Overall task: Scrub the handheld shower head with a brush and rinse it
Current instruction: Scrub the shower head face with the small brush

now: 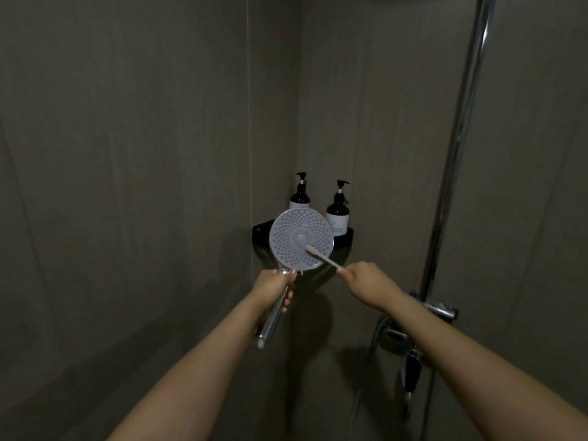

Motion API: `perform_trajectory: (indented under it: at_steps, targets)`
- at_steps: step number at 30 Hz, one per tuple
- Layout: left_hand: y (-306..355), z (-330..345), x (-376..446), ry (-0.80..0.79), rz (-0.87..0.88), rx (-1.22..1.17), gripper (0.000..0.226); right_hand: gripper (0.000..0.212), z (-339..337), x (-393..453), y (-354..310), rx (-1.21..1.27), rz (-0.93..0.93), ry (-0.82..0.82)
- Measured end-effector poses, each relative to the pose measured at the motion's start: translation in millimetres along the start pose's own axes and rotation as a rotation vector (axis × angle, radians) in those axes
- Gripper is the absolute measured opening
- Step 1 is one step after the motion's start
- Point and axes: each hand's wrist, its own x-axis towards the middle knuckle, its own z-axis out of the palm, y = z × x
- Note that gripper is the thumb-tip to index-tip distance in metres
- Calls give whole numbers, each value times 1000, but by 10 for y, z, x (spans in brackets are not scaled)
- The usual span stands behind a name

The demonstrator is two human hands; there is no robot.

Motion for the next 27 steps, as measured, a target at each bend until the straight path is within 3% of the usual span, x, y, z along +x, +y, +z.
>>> perform_trajectory:
  at_steps: [11, 15, 18, 20, 27]
  targets:
    - [-271, 459, 15, -76, -85, 14, 26, 41, 270, -222, 422, 102, 116, 19]
    - [-344, 635, 44, -95, -89, 21, 27, 42, 268, -291, 672, 324, 189, 306]
    - [-420, 778, 78, -87, -91, 7, 27, 38, 206, -328, 996, 456, 356, 454]
    - [-487, 894, 107, -72, -92, -6, 27, 30, 176, -328, 1196, 465, 446, 457]
    - [-779, 1353, 213, -68, -73, -10, 26, 36, 340, -213, 1887, 286, 655, 346]
